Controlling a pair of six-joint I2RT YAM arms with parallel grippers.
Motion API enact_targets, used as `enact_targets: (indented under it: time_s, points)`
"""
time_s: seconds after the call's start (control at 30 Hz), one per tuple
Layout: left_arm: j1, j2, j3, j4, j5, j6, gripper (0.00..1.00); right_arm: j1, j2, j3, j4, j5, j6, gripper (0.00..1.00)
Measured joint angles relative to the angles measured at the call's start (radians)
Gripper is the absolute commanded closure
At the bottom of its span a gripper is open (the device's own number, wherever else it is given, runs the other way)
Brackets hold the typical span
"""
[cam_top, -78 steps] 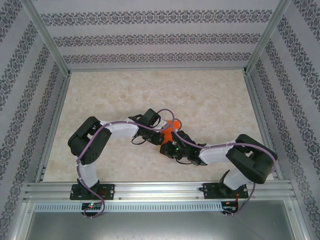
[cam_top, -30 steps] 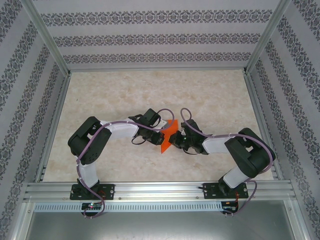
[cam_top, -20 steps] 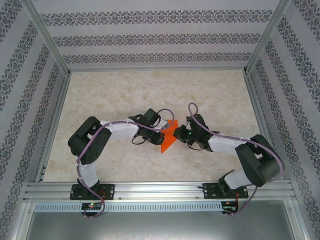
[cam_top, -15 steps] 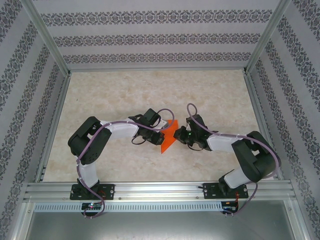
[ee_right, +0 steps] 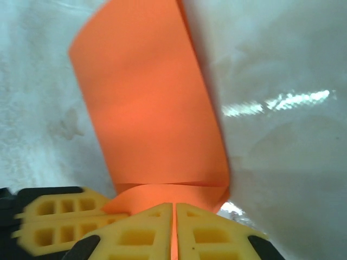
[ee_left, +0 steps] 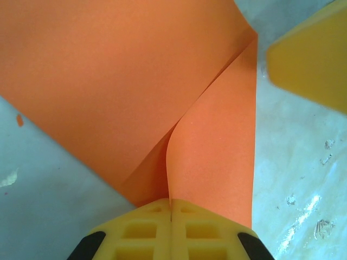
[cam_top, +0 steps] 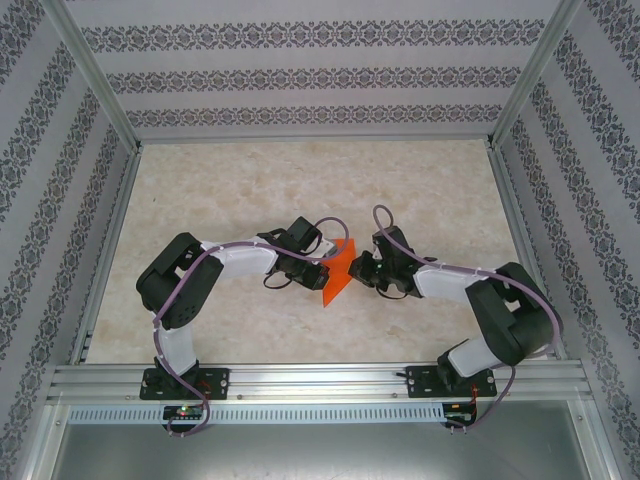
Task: Fold a paper plane with a square sheet of paper (pick it up from the middle)
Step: Third fold the triangle at the center of the table.
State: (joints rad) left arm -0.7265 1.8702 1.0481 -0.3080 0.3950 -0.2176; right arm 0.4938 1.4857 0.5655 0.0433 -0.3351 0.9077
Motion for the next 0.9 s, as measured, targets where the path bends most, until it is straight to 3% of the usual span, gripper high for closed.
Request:
enact_targets:
  time_s: [0.33,0.7,0.9]
  points:
    - [0.000,0.000,0.000,0.000,0.000,0.000,1.00,-0.027,0.118,0.018,0.051,-0.018,-0.012,0.91]
    - [0.000,0.000,0.000,0.001,0.000,0.000,1.00,-0.029,0.034,0.047,-0.029,-0.027,-0.044,0.89]
    - [0.000,0.000,0.002,0.000,0.000,0.000,0.99,-0.016,0.077,0.127,-0.006,-0.060,-0.047,0.89]
